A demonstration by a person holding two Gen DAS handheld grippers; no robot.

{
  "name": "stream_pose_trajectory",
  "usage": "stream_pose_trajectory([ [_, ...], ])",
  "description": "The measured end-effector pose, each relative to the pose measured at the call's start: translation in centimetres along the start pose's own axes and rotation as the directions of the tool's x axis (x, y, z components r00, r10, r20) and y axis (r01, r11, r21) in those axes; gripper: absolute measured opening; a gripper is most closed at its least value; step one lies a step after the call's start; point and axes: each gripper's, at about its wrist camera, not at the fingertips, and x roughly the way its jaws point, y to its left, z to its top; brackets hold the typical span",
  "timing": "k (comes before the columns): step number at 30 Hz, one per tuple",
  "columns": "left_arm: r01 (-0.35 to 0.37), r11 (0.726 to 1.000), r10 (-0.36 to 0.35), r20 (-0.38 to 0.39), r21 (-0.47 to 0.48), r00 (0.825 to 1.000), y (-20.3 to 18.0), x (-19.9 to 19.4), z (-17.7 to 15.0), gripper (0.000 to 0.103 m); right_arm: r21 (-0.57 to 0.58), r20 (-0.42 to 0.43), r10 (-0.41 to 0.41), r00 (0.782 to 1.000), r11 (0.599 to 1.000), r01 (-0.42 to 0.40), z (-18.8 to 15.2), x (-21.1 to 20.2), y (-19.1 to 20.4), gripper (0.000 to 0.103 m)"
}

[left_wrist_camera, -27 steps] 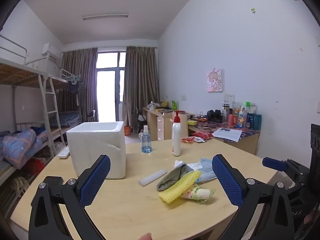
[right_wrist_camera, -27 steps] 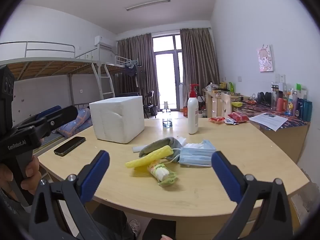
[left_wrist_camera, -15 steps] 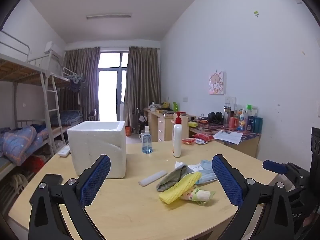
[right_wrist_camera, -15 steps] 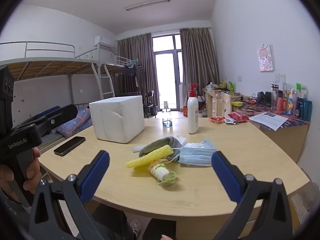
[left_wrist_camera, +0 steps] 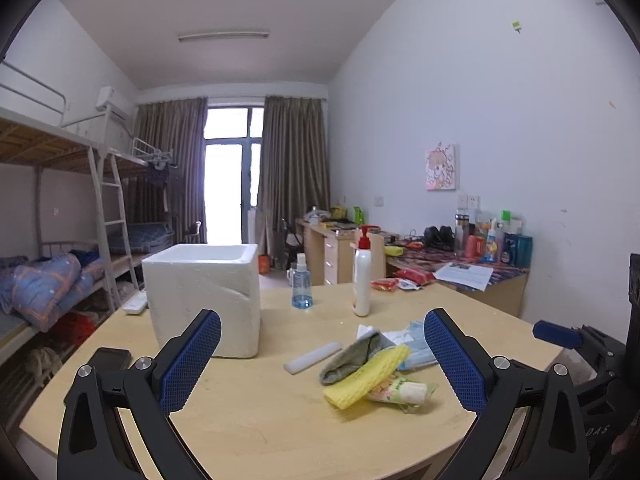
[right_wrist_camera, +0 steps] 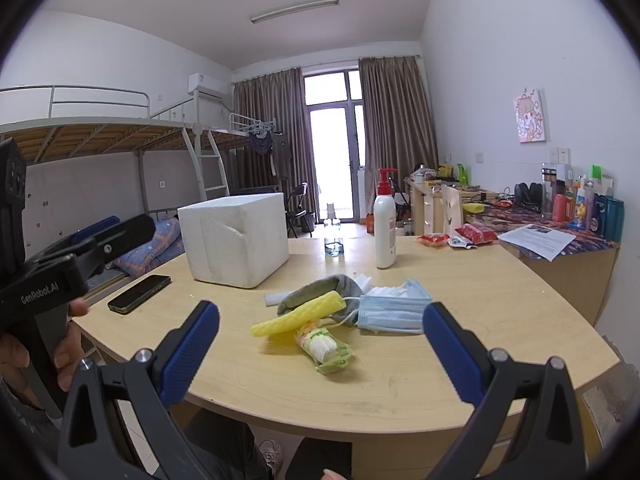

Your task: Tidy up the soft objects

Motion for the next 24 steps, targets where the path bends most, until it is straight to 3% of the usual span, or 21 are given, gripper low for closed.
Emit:
stream_pose_trajectory([
  [24,-0.001,1.0,0.001,-0.016,-0.019,1.0,0.49,0.27,0.14,0.102,-0.002,0.002,-0.002,1.0,1.0,0.002,0.05,-0.28,0.19,0.103],
])
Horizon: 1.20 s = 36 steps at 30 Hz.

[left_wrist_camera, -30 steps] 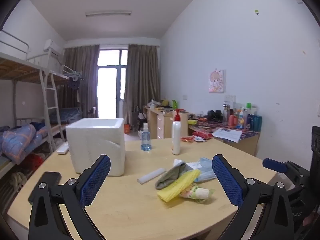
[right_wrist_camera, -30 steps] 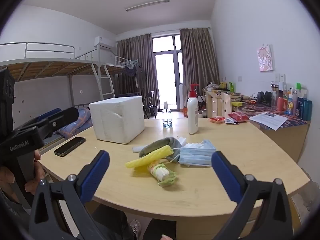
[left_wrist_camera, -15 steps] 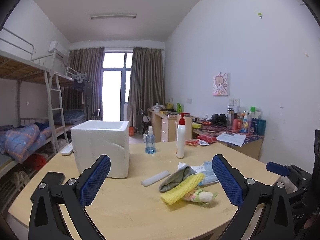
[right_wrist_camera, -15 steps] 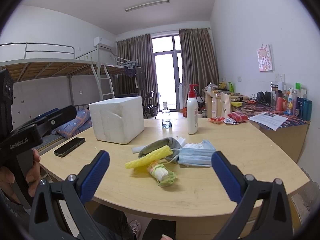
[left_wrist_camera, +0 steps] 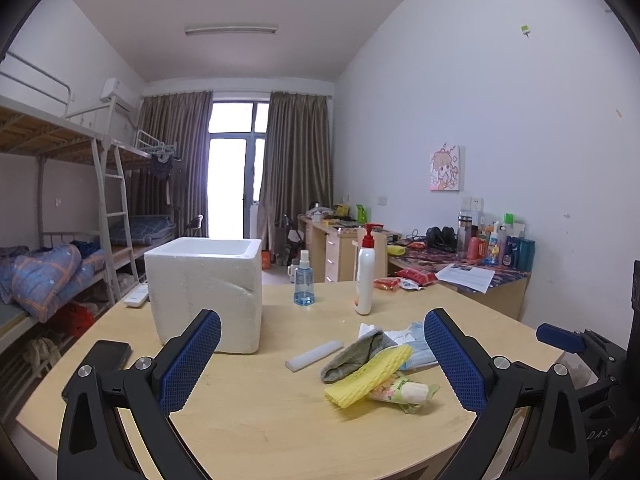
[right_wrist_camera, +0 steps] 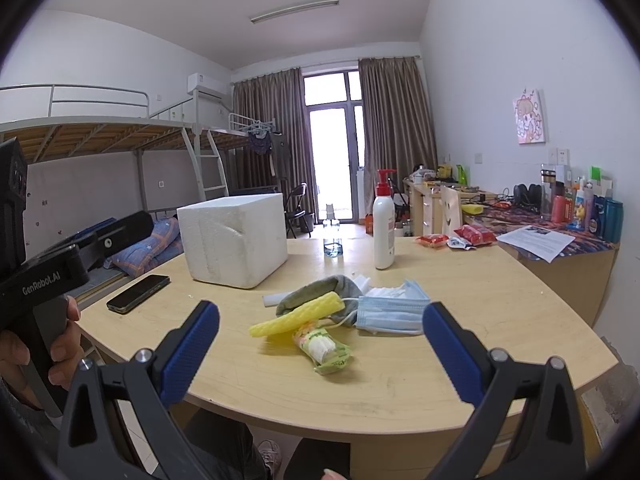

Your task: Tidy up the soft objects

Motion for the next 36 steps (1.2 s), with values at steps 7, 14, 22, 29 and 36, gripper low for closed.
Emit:
stream_pose_trajectory([
  [7,-0.01,1.0,0.01,0.014,0.001,1.0,0.09,-0.3,0.04,0.102,0.0,-0.001,0.0,1.0,1.0,0.0,0.13,-0.04,0.08,0.103],
  [14,0.023,1.0,-0.023,-0.002,0.001,1.0,0.03,-0.17,0.08,0.102,0.0,-0.001,-0.001,1.0,1.0,0.001,0.16,-0.06,0.09,0.103],
  [22,0.016,1.0,-0.016,0.004,0.004,1.0,0.01,-0.3,0.08,0.102,-0.002,0.001,-0.001,1.0,1.0,0.001,0.24,-0.03,0.07,0.103],
  [29,0.013,1.0,-0.013,0.001,0.004,1.0,0.01,-0.17,0.01,0.102,-0.003,0.0,-0.001,1.0,1.0,0.001,0.27,0.0,-0.1,0.103],
  [36,0.01,1.0,-0.009,-0.026,0.028,1.0,0.15,0.55,-0.34,0.102,-0.004,-0.008,-0.006,1.0,1.0,0.005,0.3,0.46,-0.29,0.103],
])
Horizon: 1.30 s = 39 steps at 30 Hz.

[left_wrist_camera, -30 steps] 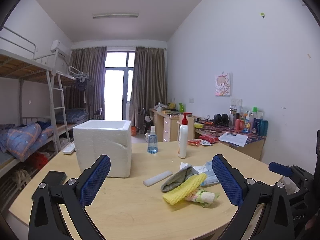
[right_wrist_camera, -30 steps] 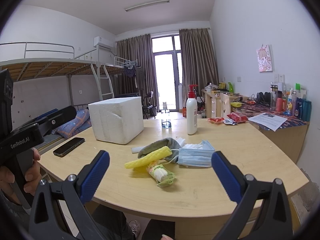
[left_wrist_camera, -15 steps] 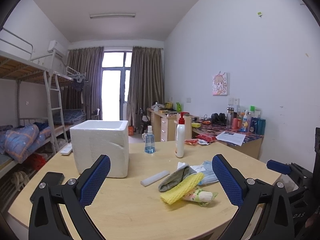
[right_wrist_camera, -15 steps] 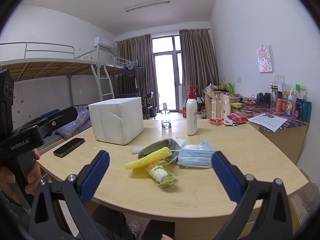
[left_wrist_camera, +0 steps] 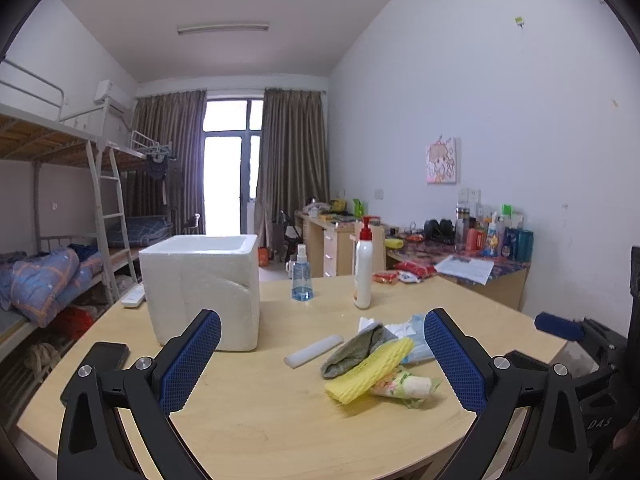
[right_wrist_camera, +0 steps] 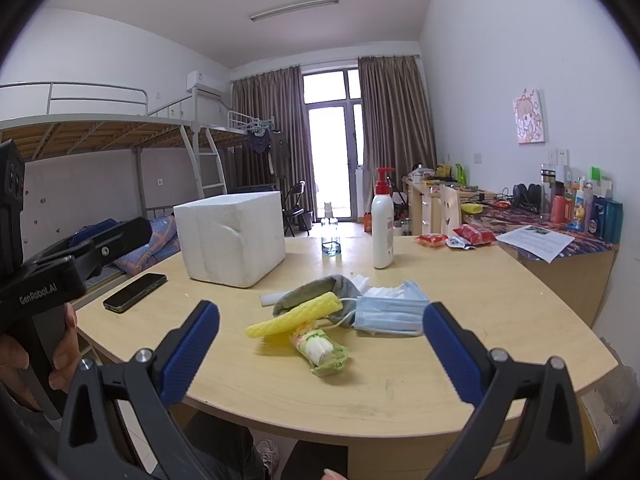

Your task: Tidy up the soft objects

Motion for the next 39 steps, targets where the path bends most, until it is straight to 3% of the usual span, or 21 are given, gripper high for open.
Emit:
stream_pose_trajectory([
  [12,0.063,0.996,-0.055,-0.136,0.056,0.989,0.0,4.5,-1.5,0.102,0.002,-0.064,-0.012,0.998,1.0,0.013,-0.9,3.5,-1.2,0.103],
  [17,0.129,0.986,-0.104,-0.223,0.102,0.969,-0.2,6.7,-2.4,0.102,0.006,-0.096,-0.013,0.995,1.0,0.014,-1.3,5.0,-1.9,0.103],
  [21,0.229,0.966,-0.18,-0.323,0.122,0.929,-0.5,8.8,-3.2,0.102,0.002,-0.131,-0.013,0.991,1.0,0.013,-1.8,6.1,-2.4,0.103],
  [28,0.312,0.937,-0.219,-0.434,0.156,0.874,-0.7,12.3,-4.5,0.102,-0.009,-0.186,0.003,0.983,1.0,-0.005,-2.4,7.5,-2.8,0.103],
  [30,0.34,0.929,-0.238,-0.467,0.147,0.851,-0.4,13.2,-4.8,0.102,-0.019,-0.203,0.013,0.979,1.0,-0.017,-2.7,8.0,-2.6,0.103],
  [33,0.399,0.906,-0.275,-0.522,0.139,0.808,-0.2,14.4,-5.1,0.097,-0.024,-0.227,0.022,0.974,0.999,-0.028,-3.0,8.9,-2.3,0.103],
  [39,0.482,0.859,-0.313,-0.572,0.17,0.759,-0.6,16.2,-5.8,0.081,-0.029,-0.249,0.029,0.968,0.999,-0.037,-3.1,9.4,-2.4,0.103],
])
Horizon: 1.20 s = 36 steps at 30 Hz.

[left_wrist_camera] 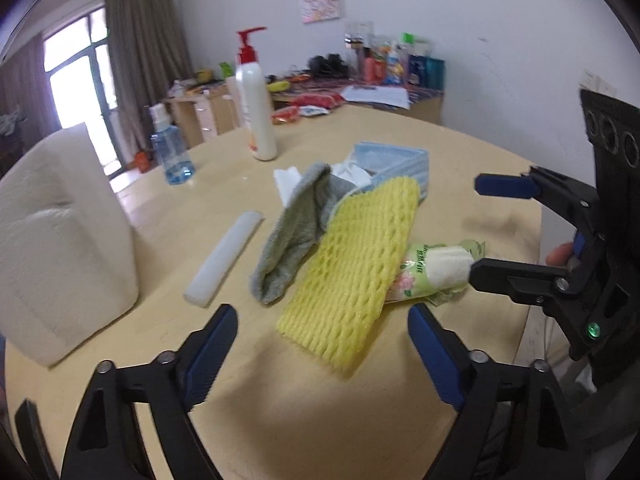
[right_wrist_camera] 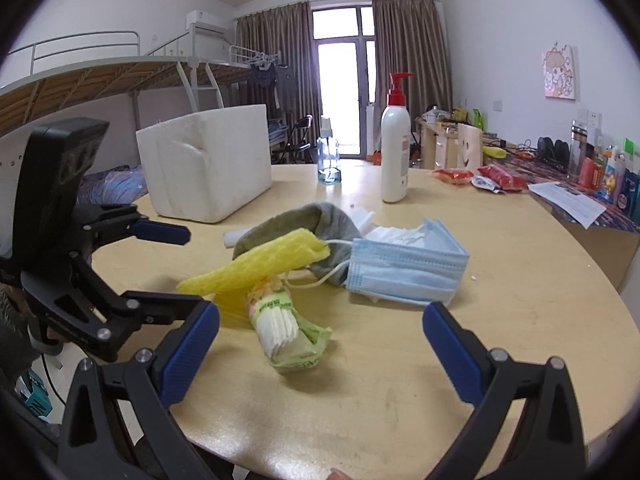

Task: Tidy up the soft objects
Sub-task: 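Grasp the yellow foam net sleeve with the left tool, then grasp the packaged tissue roll with the right tool while the left tool lifts the net sleeve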

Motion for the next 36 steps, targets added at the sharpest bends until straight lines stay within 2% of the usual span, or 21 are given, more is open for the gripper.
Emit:
stream_pose_trajectory([
  [2,0.019,1.0,-0.019,-0.012,0.016,1.0,-0.1,0.3,0.0,0.065,0.002,-0.012,-0.006,1.0,1.0,0.006,0.0,0.3,-0.1,0.103],
  [7,0.056,0.998,-0.056,-0.039,0.011,0.998,0.1,1.5,-0.1,0.046,0.006,-0.035,-0.026,0.999,1.0,0.026,-0.2,0.8,-0.4,0.1],
  [9,0.061,0.998,-0.06,-0.059,0.015,0.996,0.1,1.9,-0.1,0.041,0.01,-0.041,-0.019,0.999,1.0,0.02,-0.1,0.7,-0.3,0.1],
  [11,0.056,0.998,-0.056,-0.056,0.012,0.997,0.1,1.9,0.0,0.024,0.001,-0.044,-0.021,0.999,1.0,0.021,0.0,0.7,-0.2,0.099],
  [14,0.071,0.997,-0.071,-0.048,-0.004,0.996,0.3,1.5,0.0,0.014,-0.012,-0.051,-0.013,0.999,1.0,0.012,0.2,1.0,0.0,0.093],
  [17,0.07,0.998,-0.07,-0.047,-0.004,0.996,0.2,1.5,-0.2,0.012,-0.028,-0.065,0.02,0.998,0.999,-0.022,0.3,1.4,0.2,0.09],
  [24,0.068,0.998,-0.068,0.001,0.002,0.998,0.1,0.1,0.1,0.012,-0.064,-0.111,0.057,0.992,0.996,-0.064,0.5,2.6,1.3,0.069],
  [26,0.062,0.998,-0.062,0.004,0.006,0.998,0.2,0.0,0.1,0.012,-0.072,-0.129,0.073,0.989,0.994,-0.083,0.5,2.9,1.5,0.066],
  [31,0.068,0.998,-0.068,0.015,-0.011,0.998,0.5,-0.3,-0.1,0.012,-0.085,-0.179,0.048,0.983,0.994,-0.065,0.2,4.0,1.8,0.05],
  [35,0.07,0.997,-0.07,0.028,-0.013,0.997,0.4,-0.8,-0.1,0.012,-0.083,-0.186,0.067,0.98,0.993,-0.084,0.2,3.8,1.9,0.027],
  [36,0.072,0.997,-0.072,0.031,-0.013,0.997,0.4,-0.9,-0.1,0.012,-0.088,-0.19,0.079,0.979,0.991,-0.097,0.2,3.8,2.0,0.025],
])
